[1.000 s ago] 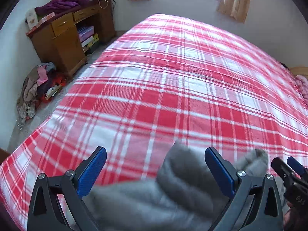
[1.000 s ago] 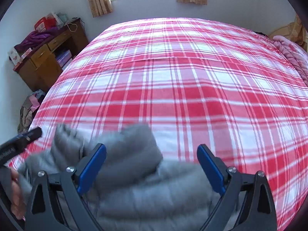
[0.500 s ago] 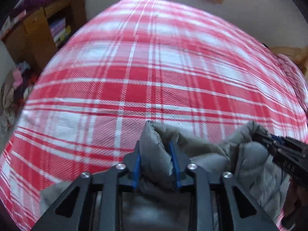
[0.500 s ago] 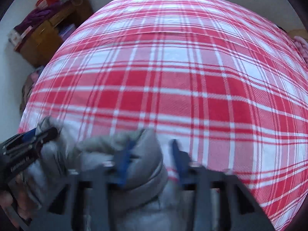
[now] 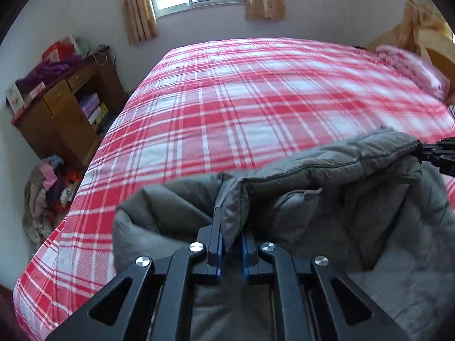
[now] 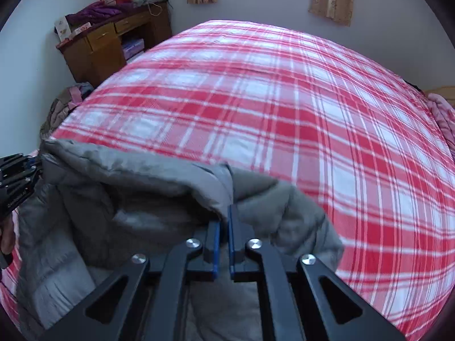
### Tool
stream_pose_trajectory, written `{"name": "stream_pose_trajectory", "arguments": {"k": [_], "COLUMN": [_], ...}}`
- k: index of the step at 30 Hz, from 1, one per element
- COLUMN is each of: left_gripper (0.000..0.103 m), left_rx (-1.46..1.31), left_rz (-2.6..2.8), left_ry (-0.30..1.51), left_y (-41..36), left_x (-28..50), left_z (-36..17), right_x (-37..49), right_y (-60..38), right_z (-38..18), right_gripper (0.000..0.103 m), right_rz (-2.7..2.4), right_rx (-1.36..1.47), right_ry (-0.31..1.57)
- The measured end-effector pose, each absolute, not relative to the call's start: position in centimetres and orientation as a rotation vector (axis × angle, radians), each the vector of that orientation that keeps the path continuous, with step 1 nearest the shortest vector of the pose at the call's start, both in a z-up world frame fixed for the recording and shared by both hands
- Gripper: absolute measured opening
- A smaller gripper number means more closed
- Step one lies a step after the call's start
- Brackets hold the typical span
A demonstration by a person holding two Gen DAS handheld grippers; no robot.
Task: Fold large clothes
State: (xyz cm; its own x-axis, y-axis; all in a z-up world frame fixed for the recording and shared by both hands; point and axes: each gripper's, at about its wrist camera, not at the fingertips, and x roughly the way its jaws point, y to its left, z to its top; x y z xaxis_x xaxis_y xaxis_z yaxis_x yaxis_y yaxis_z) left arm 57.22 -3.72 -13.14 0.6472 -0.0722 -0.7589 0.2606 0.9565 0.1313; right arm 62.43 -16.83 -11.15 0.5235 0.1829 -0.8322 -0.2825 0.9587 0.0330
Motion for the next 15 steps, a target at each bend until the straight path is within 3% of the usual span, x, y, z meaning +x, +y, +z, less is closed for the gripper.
{"name": "stream_pose_trajectory", "arguments": {"k": [6,11,12,14,15], "left_gripper": [0.009,0.012,0.016,0.045,0.072], "left_rx": [0.347,0.295,0.296,0.318,0.328], "left_rz": [-0.158,-0.154,-0.15,-0.125,-0.105], "left_ry": [0.843,0.838,0.832,0.798,0.77], "left_y": [-4.7,-3.9,-3.8,-3.6,-3.4], "left_x": [55.4,55.0,54.6,53.3,52.5], "left_z": [-16.7,-14.7,-14.3,-13.1,-12.3], "right_x": [60.6,60.3,60.2,59.7,59.3], "right_y": [-18.2,-17.7,-17.7,-17.7,-17.8], "right_z": [-15.7,-16.1,-15.9,-15.7,-15.4], "right_gripper": [0.004,0.005,0.005,0.009,0.015], "right_rz": [0.239,0.218,0.218,0.231,0.233], "right_rx": [-0.087,-0.152,-0.164,-0.183,-0.19], "right_ry": [1.013,0.991,0.988,0.98,0.965]}}
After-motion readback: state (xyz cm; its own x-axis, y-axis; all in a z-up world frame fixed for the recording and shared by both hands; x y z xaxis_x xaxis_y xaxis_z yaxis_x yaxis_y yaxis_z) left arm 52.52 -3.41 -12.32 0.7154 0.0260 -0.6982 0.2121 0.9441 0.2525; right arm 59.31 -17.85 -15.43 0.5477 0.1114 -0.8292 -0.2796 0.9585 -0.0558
